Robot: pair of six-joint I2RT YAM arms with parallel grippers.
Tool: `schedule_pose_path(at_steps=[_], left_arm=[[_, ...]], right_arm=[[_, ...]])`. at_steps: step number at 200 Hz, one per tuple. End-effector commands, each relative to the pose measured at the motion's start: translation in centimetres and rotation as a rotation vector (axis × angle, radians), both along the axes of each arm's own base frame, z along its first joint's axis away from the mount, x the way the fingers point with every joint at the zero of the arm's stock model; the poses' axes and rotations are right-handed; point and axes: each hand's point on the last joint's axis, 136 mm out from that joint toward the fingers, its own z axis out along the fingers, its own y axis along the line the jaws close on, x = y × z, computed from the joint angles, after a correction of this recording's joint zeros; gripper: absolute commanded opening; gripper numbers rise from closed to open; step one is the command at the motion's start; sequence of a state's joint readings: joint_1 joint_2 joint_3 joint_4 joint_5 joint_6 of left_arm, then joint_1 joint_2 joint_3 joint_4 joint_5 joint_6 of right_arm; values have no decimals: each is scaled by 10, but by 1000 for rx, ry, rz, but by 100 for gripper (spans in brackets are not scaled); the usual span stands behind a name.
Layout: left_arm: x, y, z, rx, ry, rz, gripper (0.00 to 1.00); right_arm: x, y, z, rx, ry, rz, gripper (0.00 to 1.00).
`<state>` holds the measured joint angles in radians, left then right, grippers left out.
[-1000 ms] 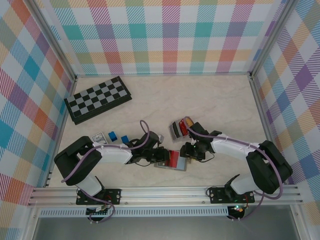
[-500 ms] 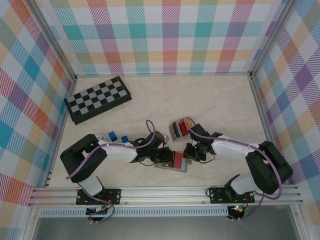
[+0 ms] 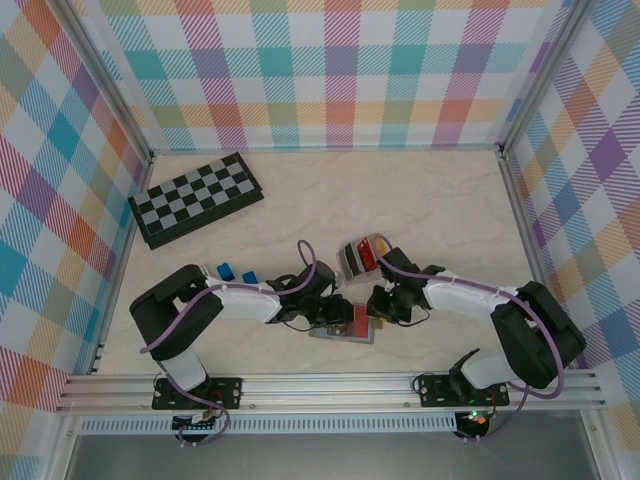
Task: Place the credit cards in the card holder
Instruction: Insert the credit card into the card slot.
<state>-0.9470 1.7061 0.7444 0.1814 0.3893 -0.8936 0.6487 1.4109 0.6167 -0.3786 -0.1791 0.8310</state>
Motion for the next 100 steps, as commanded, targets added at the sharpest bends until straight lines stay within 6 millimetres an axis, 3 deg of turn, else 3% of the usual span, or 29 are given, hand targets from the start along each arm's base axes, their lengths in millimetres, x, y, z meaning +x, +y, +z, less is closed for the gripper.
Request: schedule_pose_path(at_steps=[1,46,100], left_arm=[[-16,-19,6,-37,4,-101,24],[-5,21,5,152,-92,-27,33],[0,47,-8,255,-96,-1,35]], right_arm=[[-10,2,-11,3,29,7,23],[-12,-14,-18,-92,36,6,22],[-10,-16,-21,-108,21,35,21]])
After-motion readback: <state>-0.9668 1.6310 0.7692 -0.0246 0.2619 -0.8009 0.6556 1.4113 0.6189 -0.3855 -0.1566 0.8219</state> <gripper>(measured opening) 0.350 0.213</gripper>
